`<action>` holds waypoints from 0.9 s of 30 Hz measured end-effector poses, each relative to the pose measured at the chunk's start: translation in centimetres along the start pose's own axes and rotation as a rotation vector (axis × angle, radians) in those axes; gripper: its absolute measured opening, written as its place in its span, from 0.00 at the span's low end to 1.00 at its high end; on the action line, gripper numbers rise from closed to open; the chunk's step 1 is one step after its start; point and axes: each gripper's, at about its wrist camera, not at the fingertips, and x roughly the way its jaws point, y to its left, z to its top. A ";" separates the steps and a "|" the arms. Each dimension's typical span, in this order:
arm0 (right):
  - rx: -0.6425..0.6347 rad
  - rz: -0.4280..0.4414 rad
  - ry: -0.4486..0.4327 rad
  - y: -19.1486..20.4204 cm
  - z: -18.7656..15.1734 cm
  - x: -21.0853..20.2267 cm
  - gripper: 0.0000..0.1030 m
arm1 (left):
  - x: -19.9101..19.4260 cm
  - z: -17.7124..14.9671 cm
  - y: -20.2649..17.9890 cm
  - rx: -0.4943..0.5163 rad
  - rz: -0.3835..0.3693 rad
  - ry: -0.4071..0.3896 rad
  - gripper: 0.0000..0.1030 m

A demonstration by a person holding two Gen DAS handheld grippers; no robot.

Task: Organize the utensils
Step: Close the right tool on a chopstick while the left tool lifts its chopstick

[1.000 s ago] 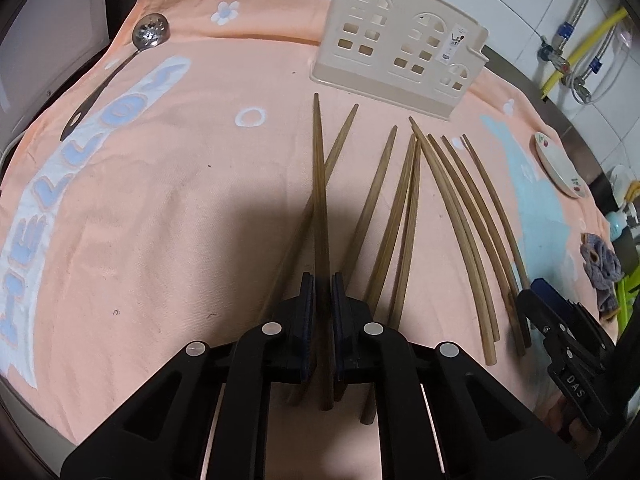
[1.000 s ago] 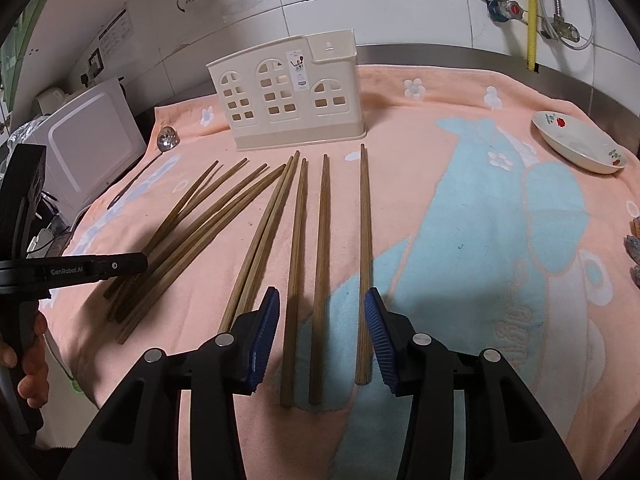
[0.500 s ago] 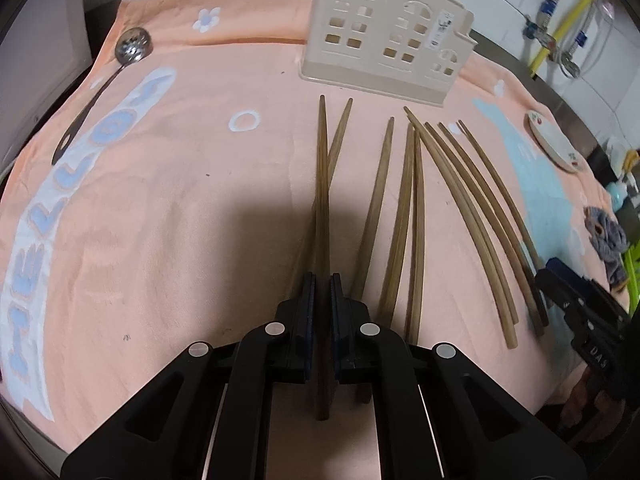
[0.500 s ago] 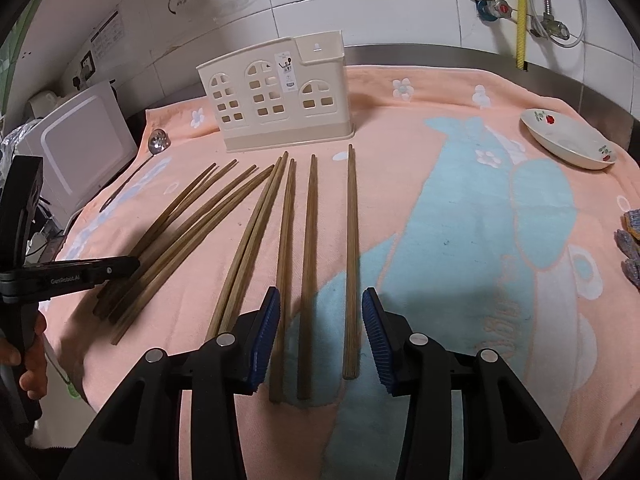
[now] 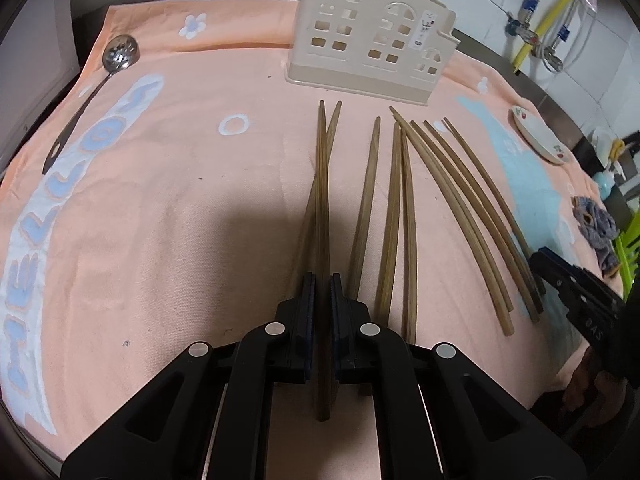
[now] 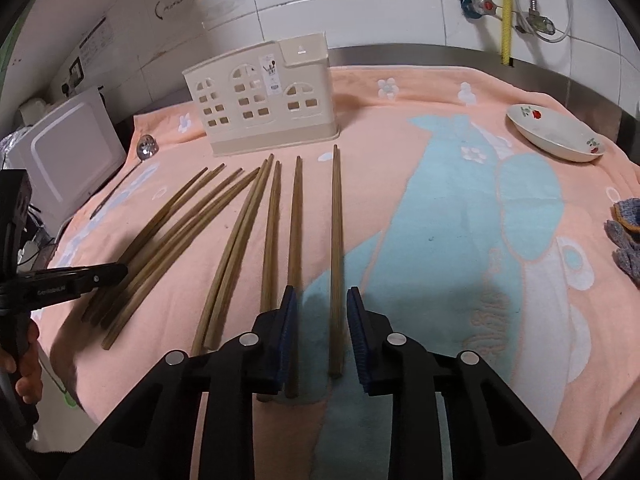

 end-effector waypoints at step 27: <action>-0.100 -0.056 -0.169 1.4 4.1 -4.5 0.06 | -5.1 3.1 0.7 0.064 -0.017 -0.134 0.06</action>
